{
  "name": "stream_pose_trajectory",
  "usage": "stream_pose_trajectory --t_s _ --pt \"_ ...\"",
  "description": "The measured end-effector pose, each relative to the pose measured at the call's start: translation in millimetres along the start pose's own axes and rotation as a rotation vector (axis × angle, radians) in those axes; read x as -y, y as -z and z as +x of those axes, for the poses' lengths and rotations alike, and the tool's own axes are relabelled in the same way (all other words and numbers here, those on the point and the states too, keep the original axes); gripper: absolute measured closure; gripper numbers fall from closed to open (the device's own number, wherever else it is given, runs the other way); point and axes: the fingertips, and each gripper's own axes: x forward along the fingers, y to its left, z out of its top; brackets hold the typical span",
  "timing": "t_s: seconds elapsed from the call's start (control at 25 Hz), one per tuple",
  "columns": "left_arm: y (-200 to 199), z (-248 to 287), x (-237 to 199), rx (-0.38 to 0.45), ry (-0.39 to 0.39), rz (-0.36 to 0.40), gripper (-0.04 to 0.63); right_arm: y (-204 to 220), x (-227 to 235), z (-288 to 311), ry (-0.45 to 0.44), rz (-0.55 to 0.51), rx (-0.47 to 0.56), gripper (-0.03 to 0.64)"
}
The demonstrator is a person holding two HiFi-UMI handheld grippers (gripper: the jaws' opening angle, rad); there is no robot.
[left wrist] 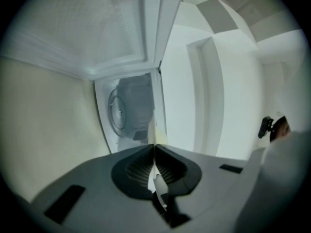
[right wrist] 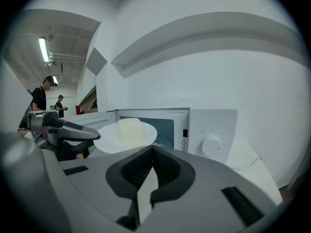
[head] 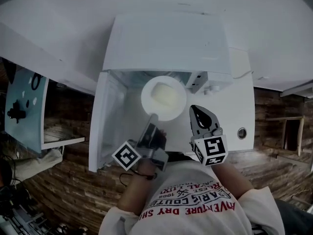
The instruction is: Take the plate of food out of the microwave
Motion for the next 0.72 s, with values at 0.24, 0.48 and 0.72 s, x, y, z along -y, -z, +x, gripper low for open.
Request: stream_pose_trajectory --t_s 0.24,0.48,0.72 --pt "12 -21 35 0.015 0.054 -0.016 0.581 -11 6 -29 0.026 -0.002 0.029 0.607" --pt "18 -31 50 0.013 0.097 -0.044 0.581 -30 1 -45 0.025 -0.016 0.086 0.607" --pt "16 -30 66 0.014 0.132 -0.009 0.581 -43 -1 -53 0.017 -0.051 0.118 0.607"
